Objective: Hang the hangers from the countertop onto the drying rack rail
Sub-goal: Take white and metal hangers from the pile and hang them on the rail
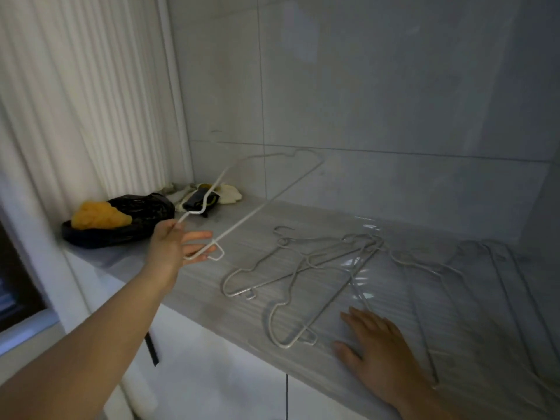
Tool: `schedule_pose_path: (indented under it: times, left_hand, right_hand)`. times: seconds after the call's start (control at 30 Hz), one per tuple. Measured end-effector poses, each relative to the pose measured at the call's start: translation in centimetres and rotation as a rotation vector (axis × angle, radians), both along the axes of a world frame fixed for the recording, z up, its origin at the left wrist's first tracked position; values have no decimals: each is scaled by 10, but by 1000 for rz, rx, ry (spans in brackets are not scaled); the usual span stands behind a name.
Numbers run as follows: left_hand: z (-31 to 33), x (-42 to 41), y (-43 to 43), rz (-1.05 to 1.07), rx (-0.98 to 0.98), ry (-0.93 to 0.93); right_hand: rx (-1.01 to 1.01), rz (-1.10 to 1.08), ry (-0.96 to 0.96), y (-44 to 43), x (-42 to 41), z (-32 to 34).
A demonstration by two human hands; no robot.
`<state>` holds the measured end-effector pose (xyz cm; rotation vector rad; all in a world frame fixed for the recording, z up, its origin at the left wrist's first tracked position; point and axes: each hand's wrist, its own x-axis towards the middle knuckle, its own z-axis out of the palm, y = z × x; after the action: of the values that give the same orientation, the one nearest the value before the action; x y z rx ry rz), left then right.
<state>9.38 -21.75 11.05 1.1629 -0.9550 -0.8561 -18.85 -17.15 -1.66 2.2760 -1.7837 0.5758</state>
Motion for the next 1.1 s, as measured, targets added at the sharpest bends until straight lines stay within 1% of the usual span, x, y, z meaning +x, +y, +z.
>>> schedule_pose_path:
  times: [0.07,0.13,0.2,0.27,0.37,0.43,0.5,0.63,0.67,0.77,0.87,0.93,1.03,1.1]
  left_hand:
    - [7,-3,27,-5,-52,-32]
    - [11,-3,54,5,-93,-76]
    - [13,-4,82,25,-111,-109]
    - [12,-6,109,26,-125,-117]
    - [10,-8,155,-12,-165,-92]
    - [8,-8,186,-17,-168,-124]
    - [7,-11,216,54,-156,-177]
    - [-1,-14,267,277,-157,-237]
    - [-3,-13,278,342,-138,-265]
    - [0,-7,314,478,-1,-388]
    - [12,2,348,477,194,-635]
    - [24,8,377,516,303,-775]
    - [49,11,422,622,371,-893]
    - [62,10,451,682,439,-980]
  right_hand:
    - [-128,57,-66,4,-2,3]
    - [-296,112,-224,7,-3,10]
    - [-449,107,-404,9,-2,28]
    - [-582,107,-517,13,4,53]
    - [-688,172,-625,18,14,96]
    - [-718,212,-599,17,16,119]
    - [-667,246,-513,15,18,134]
    - [-229,427,-414,21,27,149]
    - [-166,470,-389,24,32,150]
    - [-161,632,-416,40,53,152]
    - [-99,746,-414,59,86,157]
    - [-78,819,-413,76,112,165]
    - [-130,949,-471,105,150,180]
    - [-140,1034,-474,130,174,191]
